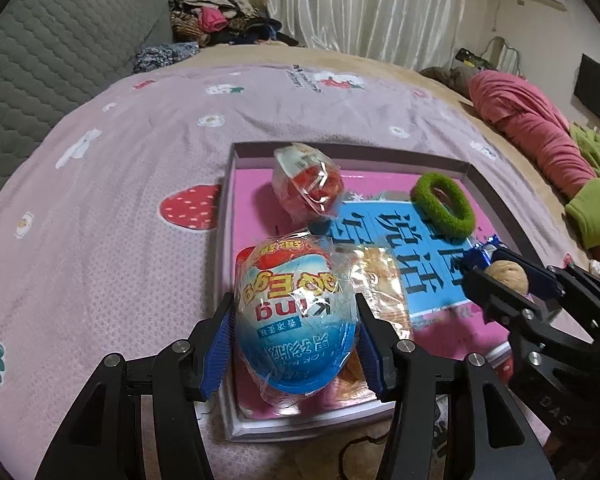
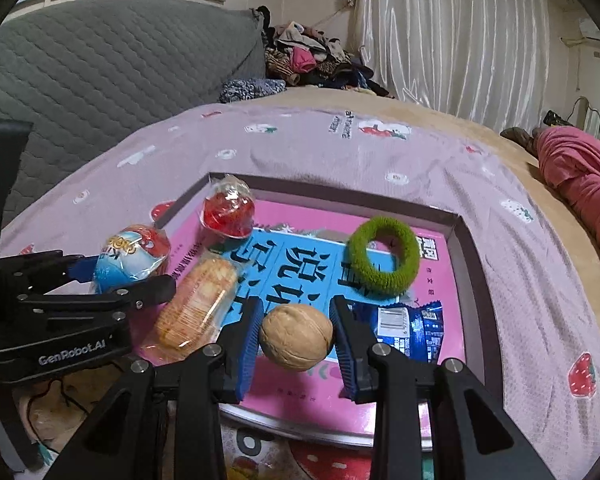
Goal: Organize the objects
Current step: 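Carry the egg candy and walnut over the tray with both grippers, then lower the egg candy and walnut onto the book and open both grippers, then withdraw both open grippers up and back from the tray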
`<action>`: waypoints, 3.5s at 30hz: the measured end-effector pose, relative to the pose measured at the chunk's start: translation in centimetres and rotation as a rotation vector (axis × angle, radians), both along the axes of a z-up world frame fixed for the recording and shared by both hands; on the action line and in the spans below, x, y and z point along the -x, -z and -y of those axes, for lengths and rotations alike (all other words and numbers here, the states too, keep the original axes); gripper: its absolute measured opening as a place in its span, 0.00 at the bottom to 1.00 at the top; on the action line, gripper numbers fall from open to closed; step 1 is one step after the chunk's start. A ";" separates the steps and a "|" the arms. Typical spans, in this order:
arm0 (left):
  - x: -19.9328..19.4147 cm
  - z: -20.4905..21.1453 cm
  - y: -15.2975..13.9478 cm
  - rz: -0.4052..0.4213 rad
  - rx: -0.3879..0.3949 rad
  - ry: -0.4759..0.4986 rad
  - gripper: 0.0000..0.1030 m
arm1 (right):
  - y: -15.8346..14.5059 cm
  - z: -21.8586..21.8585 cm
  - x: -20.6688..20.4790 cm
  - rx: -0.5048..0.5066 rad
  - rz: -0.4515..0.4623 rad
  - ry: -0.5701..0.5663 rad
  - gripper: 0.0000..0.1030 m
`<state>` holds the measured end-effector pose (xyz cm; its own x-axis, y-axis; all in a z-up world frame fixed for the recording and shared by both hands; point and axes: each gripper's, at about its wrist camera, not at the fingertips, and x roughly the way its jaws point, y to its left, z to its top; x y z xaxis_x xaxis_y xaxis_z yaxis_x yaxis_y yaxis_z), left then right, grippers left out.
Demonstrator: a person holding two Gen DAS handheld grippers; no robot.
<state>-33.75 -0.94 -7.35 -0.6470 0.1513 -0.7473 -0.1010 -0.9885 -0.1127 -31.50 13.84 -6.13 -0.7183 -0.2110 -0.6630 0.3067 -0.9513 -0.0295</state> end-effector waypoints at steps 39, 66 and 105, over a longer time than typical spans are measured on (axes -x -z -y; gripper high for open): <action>-0.3 -0.2 0.1 0.022 -0.017 0.013 0.57 | 0.9 -0.1 0.4 -0.009 0.042 0.007 0.35; -1.0 -0.4 -1.1 0.014 0.013 0.007 0.75 | -0.3 -0.5 -0.2 0.005 0.014 0.027 0.50; -3.4 2.1 -5.5 -0.087 -0.014 -0.063 0.80 | -2.7 -2.3 -1.2 0.027 -0.072 0.114 0.99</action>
